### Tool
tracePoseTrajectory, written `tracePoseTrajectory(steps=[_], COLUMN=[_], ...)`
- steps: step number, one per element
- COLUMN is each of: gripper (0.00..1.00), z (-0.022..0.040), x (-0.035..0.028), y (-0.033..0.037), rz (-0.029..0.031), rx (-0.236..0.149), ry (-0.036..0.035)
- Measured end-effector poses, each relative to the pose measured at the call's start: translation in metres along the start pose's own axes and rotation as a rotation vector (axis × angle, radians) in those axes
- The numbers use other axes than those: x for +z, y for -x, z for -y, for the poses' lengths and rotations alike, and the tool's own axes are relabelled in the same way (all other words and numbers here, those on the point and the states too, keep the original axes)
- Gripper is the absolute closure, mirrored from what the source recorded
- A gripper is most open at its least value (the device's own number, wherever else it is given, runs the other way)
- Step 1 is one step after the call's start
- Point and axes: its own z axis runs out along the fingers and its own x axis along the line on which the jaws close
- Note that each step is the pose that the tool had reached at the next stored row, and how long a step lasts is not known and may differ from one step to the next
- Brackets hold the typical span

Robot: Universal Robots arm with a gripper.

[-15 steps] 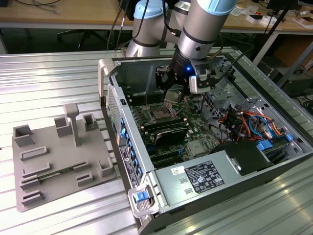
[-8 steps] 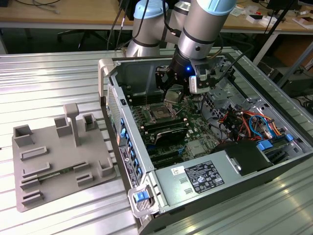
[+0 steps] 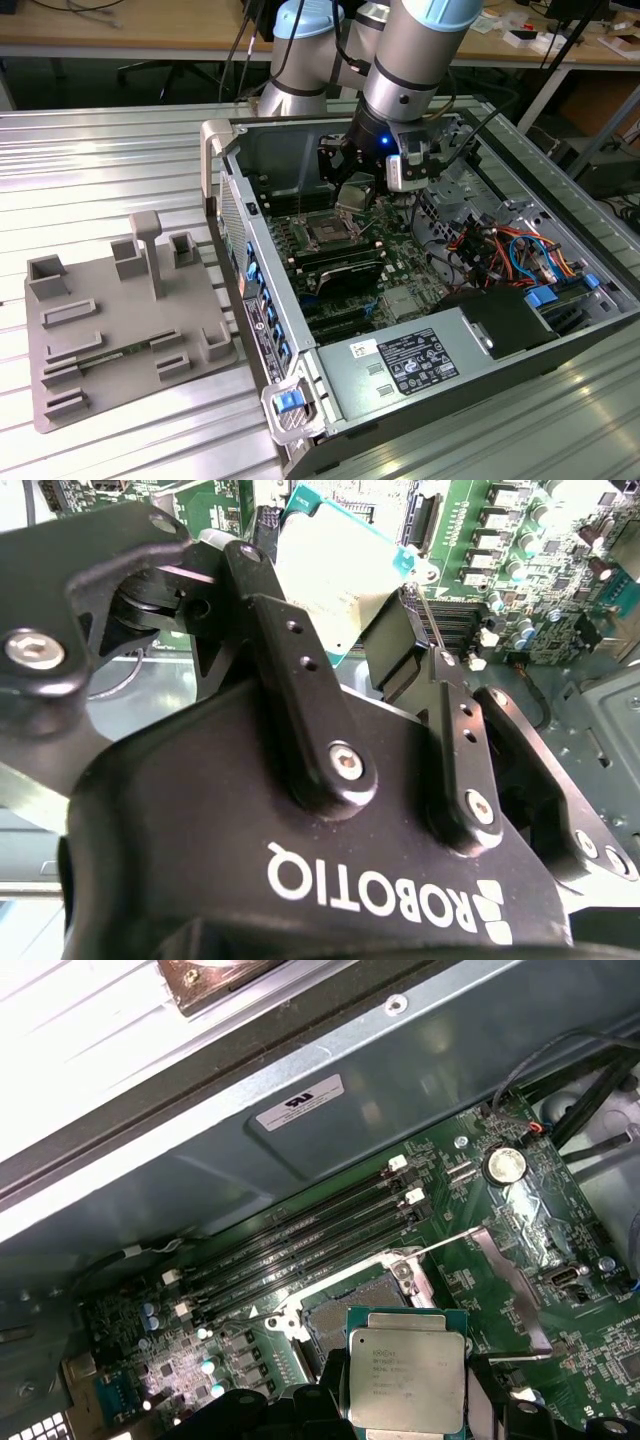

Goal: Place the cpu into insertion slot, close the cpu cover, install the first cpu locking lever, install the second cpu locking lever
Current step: 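Place the cpu into insertion slot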

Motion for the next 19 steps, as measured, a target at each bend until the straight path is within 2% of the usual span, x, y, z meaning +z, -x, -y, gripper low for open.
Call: tracePoseTrajectory(steps=[9,19], gripper=[0.45,0.45], z=[0.0,0.0], x=[0.0002,0.0005], y=[0.0,0.0], rz=[0.0014,0.0059], rx=[0.015,0.049], ry=[0.0,-0.0023])
